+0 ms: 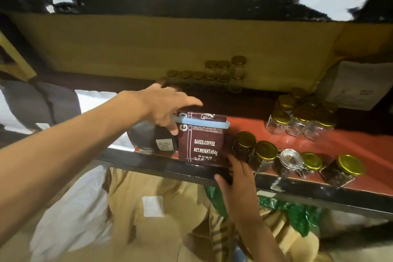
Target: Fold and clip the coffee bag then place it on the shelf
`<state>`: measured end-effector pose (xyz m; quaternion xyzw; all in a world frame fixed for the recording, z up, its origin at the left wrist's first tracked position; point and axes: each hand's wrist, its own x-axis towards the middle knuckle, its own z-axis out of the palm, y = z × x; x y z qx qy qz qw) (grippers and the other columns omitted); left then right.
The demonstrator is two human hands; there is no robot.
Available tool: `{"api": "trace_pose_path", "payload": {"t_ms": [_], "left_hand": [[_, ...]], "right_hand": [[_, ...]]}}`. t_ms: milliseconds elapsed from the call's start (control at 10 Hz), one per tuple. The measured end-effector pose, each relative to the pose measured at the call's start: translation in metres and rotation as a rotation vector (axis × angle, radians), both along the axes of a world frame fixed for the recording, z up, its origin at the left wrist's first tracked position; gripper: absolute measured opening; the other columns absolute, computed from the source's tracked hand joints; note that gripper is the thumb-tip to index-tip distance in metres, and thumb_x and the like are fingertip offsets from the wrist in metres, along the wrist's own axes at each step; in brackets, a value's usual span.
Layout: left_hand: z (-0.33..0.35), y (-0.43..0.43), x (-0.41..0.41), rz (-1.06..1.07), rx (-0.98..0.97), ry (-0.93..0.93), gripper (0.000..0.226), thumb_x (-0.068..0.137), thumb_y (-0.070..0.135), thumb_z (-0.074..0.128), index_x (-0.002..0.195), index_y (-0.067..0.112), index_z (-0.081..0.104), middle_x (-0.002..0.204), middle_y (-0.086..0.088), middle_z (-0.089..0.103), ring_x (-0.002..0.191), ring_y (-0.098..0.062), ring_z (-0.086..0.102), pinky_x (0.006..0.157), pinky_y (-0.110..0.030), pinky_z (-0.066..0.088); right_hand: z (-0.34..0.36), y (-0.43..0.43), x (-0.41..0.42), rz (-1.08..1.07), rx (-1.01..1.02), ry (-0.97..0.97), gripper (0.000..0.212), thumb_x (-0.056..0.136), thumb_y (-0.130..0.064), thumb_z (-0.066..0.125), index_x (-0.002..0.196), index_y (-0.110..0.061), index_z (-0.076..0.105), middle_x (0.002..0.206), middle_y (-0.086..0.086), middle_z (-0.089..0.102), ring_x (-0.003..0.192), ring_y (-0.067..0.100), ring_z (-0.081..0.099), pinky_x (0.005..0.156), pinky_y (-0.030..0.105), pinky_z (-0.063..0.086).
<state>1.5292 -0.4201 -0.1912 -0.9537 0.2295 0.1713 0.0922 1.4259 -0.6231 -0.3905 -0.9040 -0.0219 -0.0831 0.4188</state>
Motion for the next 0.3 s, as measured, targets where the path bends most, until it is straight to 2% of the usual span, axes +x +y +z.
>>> {"api": "trace_pose_path", "payload": {"t_ms": [100,200,300], "left_hand": [[0.001,0.006,-0.031,-0.030,-0.073,-0.197,0.090,0.083,0.043,0.070,0.153,0.037,0.014,0.158,0.001,0.028,0.143,-0.026,0.024,0.115,-0.052,0.013],[-0.005,0.014,-0.074,-0.051,-0.196,-0.444,0.080,0.084,0.052,0.064,0.151,0.028,0.027,0.158,-0.004,0.030,0.146,-0.030,0.022,0.119,-0.052,0.012],[-0.011,0.018,-0.122,0.076,-0.316,-0.481,0.073,0.086,0.056,0.057,0.148,0.025,0.036,0.157,-0.004,0.033,0.147,-0.031,0.021,0.119,-0.048,0.012]], "right_hand": [[0.020,-0.013,-0.021,0.206,0.071,0.081,0.066,0.091,-0.023,0.064,0.148,-0.027,0.032,0.149,-0.007,0.043,0.138,0.012,0.039,0.114,0.039,0.037],[0.041,-0.020,-0.044,0.298,-0.059,0.121,0.079,0.087,-0.026,0.068,0.151,-0.032,0.022,0.156,-0.007,0.034,0.142,0.013,0.034,0.115,0.040,0.035],[0.069,-0.030,-0.061,0.248,-0.191,0.181,0.075,0.088,-0.041,0.063,0.151,-0.027,0.026,0.157,0.001,0.033,0.137,0.019,0.041,0.110,0.045,0.041]]}}
